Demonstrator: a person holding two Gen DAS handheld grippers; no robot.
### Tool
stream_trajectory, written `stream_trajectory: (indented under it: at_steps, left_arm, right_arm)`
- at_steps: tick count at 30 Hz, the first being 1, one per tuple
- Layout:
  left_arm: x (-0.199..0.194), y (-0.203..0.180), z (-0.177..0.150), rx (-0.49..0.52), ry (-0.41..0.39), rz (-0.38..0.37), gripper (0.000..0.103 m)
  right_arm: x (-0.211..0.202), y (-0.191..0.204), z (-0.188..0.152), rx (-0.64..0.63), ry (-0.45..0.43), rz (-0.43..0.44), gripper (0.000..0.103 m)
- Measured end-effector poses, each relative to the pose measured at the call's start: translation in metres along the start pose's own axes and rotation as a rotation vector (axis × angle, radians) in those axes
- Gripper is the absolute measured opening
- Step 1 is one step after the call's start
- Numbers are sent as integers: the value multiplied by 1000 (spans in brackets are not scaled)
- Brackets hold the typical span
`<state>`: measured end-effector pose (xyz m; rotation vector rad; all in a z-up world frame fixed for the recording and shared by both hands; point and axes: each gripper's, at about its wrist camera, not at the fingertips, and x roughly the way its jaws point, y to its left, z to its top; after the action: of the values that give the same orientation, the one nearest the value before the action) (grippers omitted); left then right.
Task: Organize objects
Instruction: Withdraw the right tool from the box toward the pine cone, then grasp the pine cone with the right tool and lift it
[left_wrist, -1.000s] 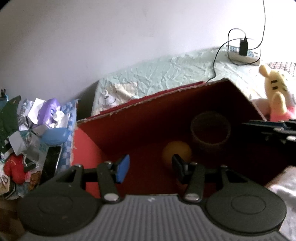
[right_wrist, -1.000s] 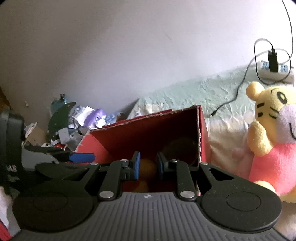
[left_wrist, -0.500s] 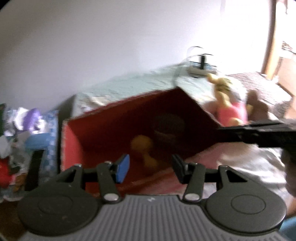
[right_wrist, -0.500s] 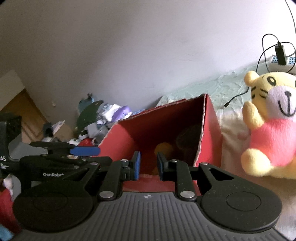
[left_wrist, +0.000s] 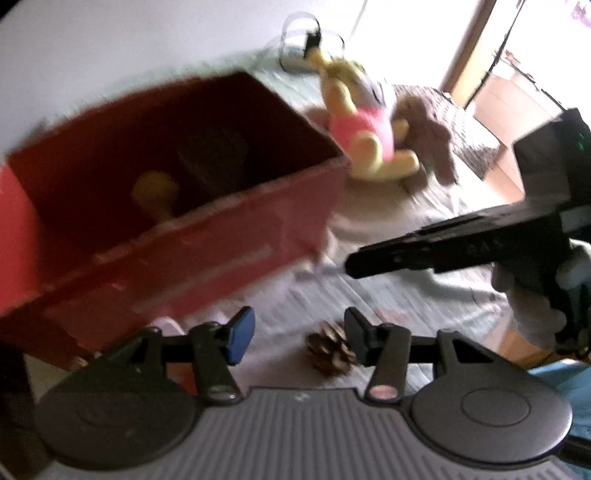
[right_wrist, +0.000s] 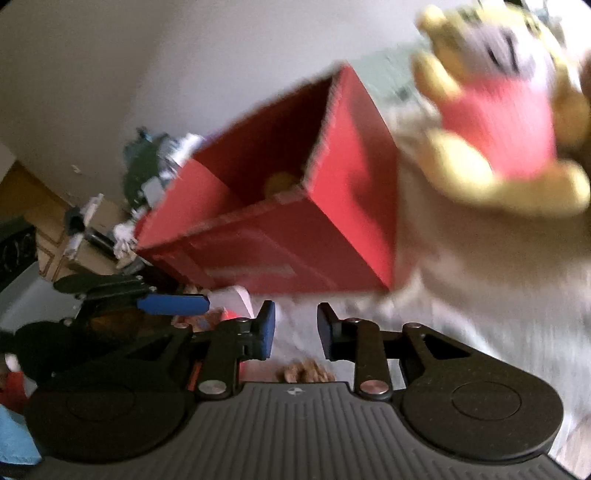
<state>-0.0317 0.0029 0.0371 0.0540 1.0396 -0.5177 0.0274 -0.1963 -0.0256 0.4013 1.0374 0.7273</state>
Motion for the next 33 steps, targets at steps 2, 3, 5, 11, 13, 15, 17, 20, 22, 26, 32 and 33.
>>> stream_trajectory:
  at_steps: [2,3,5,11,13,15,17,20,22,26,32,33]
  left_arm:
    - [12,-2,-3,-4,41,-31,54]
    - [16,-3,-5,-6,56,-42,54]
    - [21,-6,-8,-7,78,-74,54]
    - [37,-6,-13,-26,135,-170,57]
    - [43,-4,-14,-42,155,-182,57]
    - [51,-1,-14,-66,179,-192,57]
    - [57,1,-16,-82,196,-191,57]
    - [60,0,-15,-87,195,-181,54]
    - [60,-1,-15,-80,190,-171,52]
    - [59,-3,-16,-71,186,-169,45]
    - [53,-9,-12,-28,169,-160,42]
    - [51,-10,-11,-19,162,-159,42]
  right_arm:
    - [4,-4,-3,42,32,12,29]
    - [5,-5,-4,58,45,21,29]
    - [6,-6,-8,85,74,45,30]
    - [19,-9,-14,117,140,34,36]
    - [23,-9,-17,122,158,27,41]
    - [26,-11,-20,125,172,28,44]
    - [29,-14,-21,125,195,33,45]
    - [29,-17,-24,122,208,43,45]
    - [28,-18,-25,129,205,49,44]
    - [28,-21,-25,154,198,59,42]
    - [17,-18,-22,138,178,56,37]
    - [15,-17,-20,137,170,58,36]
